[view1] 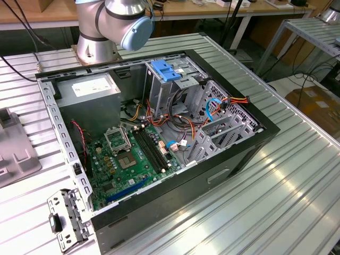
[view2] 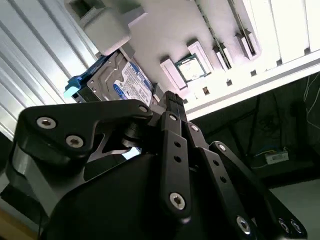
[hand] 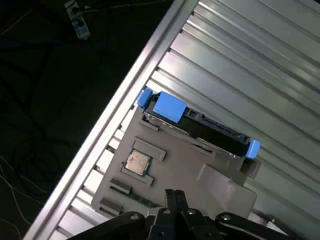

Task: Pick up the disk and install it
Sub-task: 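Pick up the disk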

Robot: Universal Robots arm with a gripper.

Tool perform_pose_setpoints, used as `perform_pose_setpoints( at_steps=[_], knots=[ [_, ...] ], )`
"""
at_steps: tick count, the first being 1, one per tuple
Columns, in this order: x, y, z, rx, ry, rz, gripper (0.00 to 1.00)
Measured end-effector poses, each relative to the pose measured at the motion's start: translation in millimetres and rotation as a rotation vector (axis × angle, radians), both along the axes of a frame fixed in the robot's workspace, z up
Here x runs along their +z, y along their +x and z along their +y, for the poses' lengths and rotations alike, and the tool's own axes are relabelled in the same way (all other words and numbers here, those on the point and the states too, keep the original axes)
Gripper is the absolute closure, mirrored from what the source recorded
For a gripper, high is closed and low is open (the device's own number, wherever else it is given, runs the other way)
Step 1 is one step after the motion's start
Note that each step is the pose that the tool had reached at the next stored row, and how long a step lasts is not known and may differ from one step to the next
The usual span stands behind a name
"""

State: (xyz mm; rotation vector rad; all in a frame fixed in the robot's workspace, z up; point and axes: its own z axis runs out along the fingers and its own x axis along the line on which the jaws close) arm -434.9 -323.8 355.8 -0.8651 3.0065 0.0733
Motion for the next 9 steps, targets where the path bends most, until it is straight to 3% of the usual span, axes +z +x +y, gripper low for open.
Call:
perform_pose_setpoints(
  at_steps=[2, 9],
  knots=[
    [0.0, 0.0, 0.0, 0.109, 0.0, 0.0, 0.89],
    [0.0, 0.0, 0.0, 0.18, 0.0, 0.0, 0.89]
  ],
)
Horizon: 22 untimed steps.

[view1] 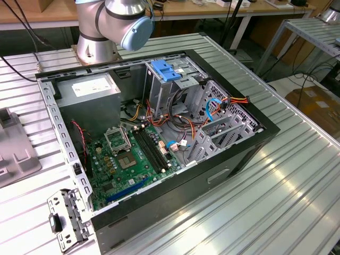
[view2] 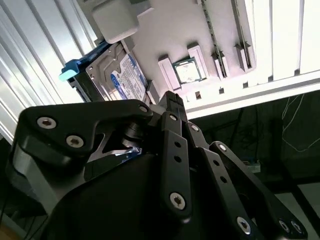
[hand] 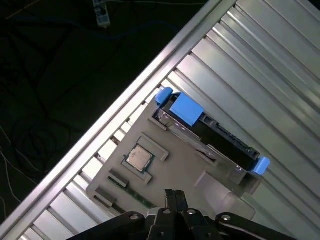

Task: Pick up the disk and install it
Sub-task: 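Pick up the disk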

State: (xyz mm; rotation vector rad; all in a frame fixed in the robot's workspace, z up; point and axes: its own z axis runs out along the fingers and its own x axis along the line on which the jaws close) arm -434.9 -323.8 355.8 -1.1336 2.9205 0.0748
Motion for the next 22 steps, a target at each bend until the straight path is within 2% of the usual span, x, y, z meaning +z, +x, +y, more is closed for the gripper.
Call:
perform_pose_setpoints(
  at_steps=[8, 15, 22],
  knots=[
    [0.0, 0.0, 0.0, 0.072, 0.0, -0.0001, 0.89],
    [0.0, 0.0, 0.0, 0.152, 0.0, 0.0, 0.89],
    [0.0, 0.0, 0.0, 0.209, 0.0, 0.0, 0.89]
  ],
)
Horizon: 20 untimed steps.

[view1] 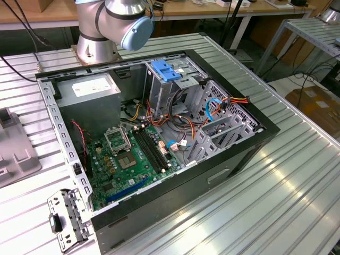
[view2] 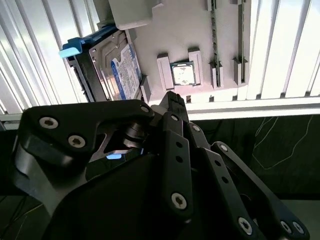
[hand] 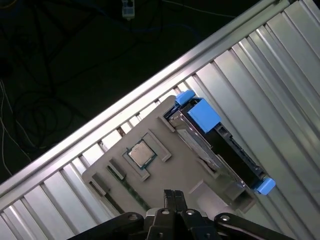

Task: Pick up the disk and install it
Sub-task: 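Pick up the disk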

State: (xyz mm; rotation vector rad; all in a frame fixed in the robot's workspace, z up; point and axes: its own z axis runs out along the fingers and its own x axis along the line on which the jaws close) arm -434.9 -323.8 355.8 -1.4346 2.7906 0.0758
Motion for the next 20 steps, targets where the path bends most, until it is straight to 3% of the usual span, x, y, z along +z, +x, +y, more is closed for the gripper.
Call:
perform_pose_setpoints(
  at_steps=[20],
  knots=[
    [0.0, 0.0, 0.0, 0.164, 0.0, 0.0, 0.89]
  ],
)
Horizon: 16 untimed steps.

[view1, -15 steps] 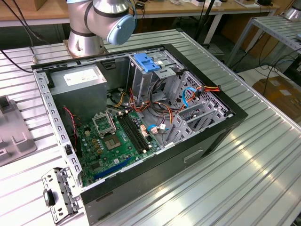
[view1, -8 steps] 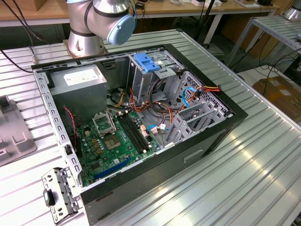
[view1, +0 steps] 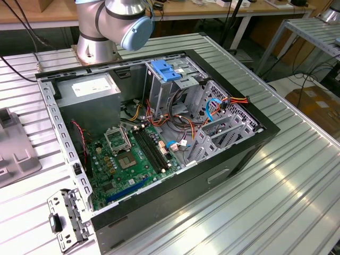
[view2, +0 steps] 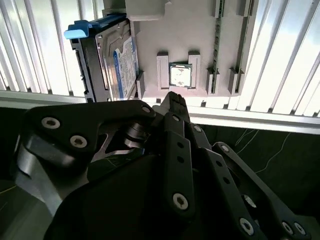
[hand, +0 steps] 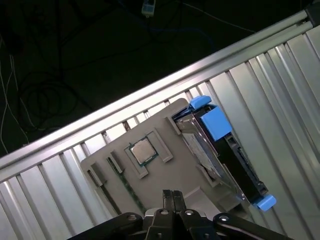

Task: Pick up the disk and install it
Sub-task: 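Pick up the disk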

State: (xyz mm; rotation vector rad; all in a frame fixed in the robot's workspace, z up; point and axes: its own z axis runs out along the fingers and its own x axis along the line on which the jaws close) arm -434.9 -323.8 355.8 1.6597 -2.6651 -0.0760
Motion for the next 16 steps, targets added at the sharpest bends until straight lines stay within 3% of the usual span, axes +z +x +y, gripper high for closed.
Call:
perform_pose_setpoints(
  at_steps=[16],
  knots=[
    [0.0, 0.0, 0.0, 0.172, 0.0, 0.0, 0.89]
  ],
)
